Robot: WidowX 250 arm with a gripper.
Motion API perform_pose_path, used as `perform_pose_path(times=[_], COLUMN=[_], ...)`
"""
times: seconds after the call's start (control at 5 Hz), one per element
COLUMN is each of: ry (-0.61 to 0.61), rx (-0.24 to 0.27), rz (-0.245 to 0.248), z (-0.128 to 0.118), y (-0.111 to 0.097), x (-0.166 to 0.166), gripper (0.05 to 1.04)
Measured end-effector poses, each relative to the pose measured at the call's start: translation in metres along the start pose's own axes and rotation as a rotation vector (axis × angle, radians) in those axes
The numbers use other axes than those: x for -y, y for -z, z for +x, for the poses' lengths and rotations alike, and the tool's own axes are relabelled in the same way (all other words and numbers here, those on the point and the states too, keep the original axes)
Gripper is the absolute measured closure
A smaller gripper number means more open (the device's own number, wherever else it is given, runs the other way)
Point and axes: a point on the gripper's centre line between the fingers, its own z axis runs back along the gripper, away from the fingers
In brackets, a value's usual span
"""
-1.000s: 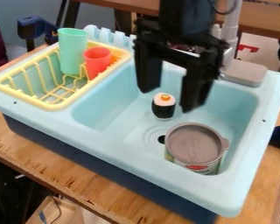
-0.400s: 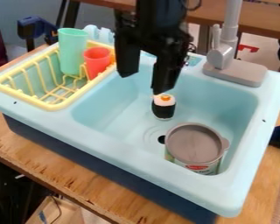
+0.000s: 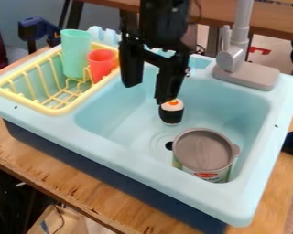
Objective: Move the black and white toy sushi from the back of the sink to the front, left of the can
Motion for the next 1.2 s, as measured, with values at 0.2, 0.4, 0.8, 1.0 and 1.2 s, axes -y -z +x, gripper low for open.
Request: perform_pose_path(times=[0.2,0.4,0.8,1.0,1.2], ry=[0.005,0.024,0.093,0.081,0.084], rx=[-0.017,-0.024,0.015,0.015,0.011], rz=[-0.006,0.000,0.001,-0.001,-0.004], z=[0.006,0.014,0.038,0.044,0.046], y=[0.013,0.025,0.043,0.048,0.054], x=[-0.007,-0.009,-0.012,-0.022,-0.024], gripper=[0.083,0.083,0.083,0.083,0.083])
